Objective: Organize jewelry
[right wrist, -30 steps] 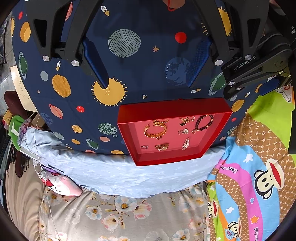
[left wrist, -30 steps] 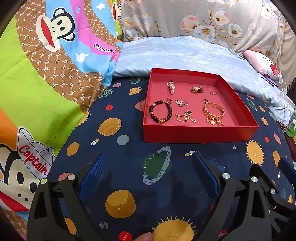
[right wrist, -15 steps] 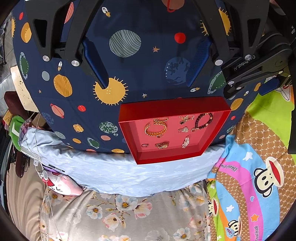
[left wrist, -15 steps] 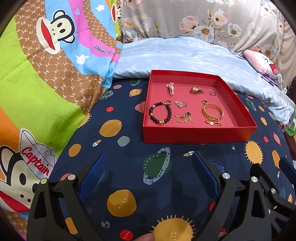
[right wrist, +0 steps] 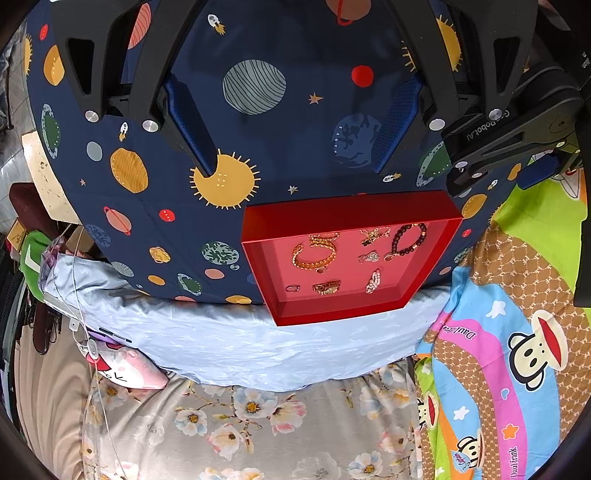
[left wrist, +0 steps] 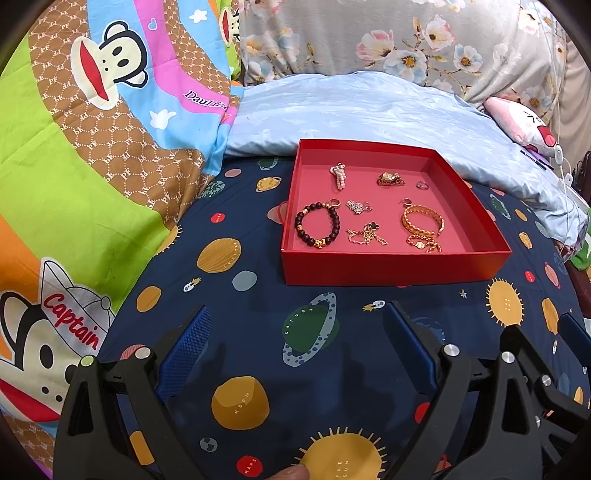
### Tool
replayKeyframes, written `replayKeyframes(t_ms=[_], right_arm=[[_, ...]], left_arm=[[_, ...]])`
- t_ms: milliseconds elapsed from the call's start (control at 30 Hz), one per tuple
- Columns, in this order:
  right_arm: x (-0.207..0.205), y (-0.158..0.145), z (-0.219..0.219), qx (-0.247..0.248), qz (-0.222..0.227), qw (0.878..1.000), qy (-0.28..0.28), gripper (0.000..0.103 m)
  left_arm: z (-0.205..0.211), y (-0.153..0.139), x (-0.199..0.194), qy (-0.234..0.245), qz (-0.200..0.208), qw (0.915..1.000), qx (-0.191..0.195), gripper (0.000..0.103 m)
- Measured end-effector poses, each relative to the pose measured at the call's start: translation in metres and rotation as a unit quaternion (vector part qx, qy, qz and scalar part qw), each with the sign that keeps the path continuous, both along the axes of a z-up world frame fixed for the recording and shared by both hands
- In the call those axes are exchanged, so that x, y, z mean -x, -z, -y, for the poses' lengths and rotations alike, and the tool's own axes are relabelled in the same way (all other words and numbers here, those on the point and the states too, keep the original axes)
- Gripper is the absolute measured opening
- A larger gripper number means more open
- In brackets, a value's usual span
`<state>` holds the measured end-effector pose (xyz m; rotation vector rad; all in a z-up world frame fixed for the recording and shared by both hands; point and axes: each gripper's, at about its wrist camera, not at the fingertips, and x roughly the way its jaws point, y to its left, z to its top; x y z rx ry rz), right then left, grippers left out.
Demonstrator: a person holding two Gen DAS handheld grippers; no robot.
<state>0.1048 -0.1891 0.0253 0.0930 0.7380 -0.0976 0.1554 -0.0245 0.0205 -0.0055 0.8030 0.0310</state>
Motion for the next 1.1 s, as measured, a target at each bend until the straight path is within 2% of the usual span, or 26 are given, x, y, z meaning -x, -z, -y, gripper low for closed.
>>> replayKeyframes(t_ms=[1100], right_arm=[[0.0024,-0.0035,0.0022,0.000,0.002,1.000,0.003,0.085]], left_arm=[[-0.0011,-0.0007,0.0023,-0.002,-0.002,1.0000,-0.002,0.091]])
